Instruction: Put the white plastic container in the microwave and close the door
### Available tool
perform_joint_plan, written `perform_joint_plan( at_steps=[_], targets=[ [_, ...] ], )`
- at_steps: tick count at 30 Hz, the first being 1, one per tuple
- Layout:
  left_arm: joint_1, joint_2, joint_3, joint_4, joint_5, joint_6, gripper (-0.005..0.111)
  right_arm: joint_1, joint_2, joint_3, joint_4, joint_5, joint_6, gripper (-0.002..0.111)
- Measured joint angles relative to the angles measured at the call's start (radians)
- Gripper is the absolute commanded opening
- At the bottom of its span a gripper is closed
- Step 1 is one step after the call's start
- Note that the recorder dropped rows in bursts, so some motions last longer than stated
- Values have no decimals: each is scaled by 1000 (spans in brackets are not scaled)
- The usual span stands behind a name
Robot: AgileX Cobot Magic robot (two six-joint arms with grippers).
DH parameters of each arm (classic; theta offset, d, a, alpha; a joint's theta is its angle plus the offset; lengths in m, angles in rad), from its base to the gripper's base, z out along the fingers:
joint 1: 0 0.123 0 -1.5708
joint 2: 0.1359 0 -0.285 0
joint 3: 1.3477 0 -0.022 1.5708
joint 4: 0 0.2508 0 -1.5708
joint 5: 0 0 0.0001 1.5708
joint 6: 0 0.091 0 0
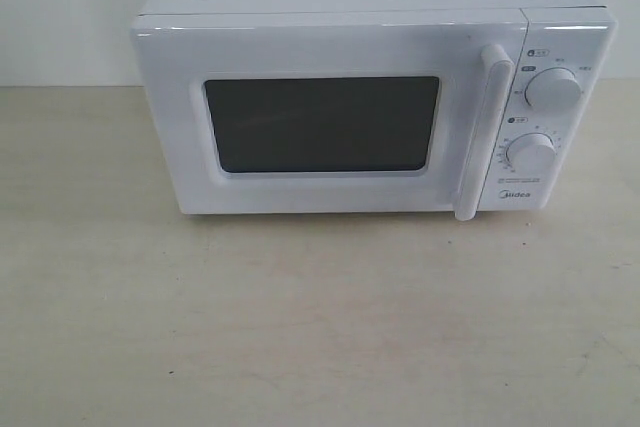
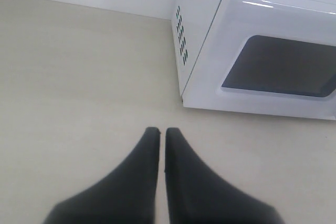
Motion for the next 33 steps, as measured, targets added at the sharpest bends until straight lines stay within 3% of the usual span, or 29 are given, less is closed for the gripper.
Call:
perform_joint_plan(
  at_steps=[17,29,33],
  targets=[
    [0,0,0,0,0,0,4,0,-3,0,4,277,-27,0],
    [0,0,0,0,0,0,4,-2,-3,0,9,296,-27,0],
    [0,0,0,0,0,0,4,-46,-4,0,9,301,-27,0]
  ],
)
